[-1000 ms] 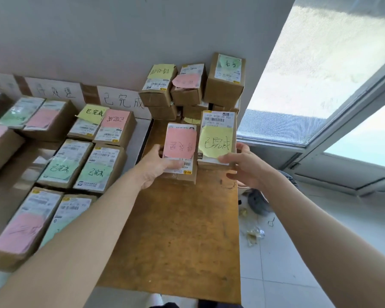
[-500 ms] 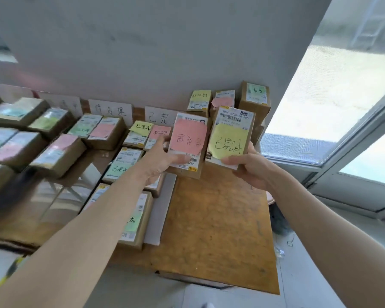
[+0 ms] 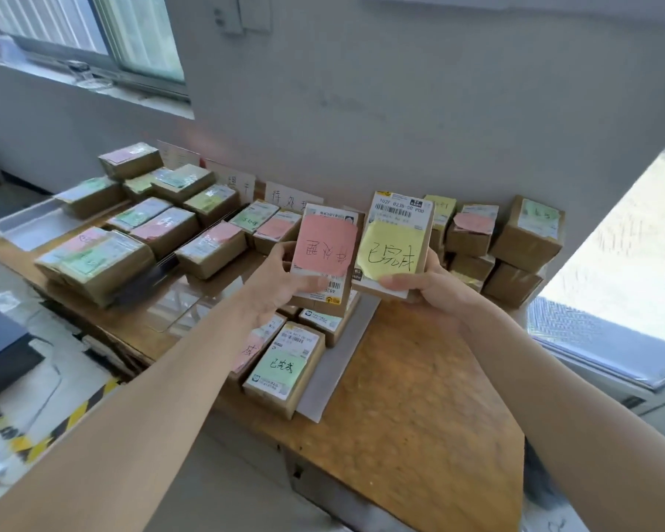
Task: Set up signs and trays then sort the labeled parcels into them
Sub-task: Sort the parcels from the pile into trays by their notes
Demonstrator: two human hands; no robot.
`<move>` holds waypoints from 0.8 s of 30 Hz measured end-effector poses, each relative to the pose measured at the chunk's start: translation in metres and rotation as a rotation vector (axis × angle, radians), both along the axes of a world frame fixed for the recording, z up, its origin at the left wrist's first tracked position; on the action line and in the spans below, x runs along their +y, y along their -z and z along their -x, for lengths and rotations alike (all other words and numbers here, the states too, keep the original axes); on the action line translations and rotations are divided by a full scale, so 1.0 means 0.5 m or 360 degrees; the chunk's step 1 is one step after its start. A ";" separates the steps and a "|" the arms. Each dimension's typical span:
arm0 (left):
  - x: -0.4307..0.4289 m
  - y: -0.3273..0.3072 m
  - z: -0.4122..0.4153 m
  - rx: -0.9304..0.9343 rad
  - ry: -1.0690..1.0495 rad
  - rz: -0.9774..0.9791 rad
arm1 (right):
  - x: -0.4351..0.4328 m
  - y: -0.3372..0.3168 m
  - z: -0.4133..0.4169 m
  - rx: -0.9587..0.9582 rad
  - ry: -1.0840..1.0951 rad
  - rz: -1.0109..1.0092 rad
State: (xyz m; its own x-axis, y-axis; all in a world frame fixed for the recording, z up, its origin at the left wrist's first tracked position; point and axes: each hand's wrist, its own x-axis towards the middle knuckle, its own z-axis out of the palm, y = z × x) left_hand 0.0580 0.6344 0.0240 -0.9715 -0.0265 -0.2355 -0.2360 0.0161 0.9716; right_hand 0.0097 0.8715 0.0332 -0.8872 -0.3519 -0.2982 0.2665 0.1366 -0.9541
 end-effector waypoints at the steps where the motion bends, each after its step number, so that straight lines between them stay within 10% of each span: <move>1: -0.011 -0.001 -0.002 0.0013 -0.0013 0.0005 | -0.011 -0.007 0.001 -0.0016 0.0009 0.0008; 24: -0.392 0.040 0.063 -0.0024 0.0308 -0.0051 | -0.304 0.049 -0.082 -0.0305 0.0966 0.0183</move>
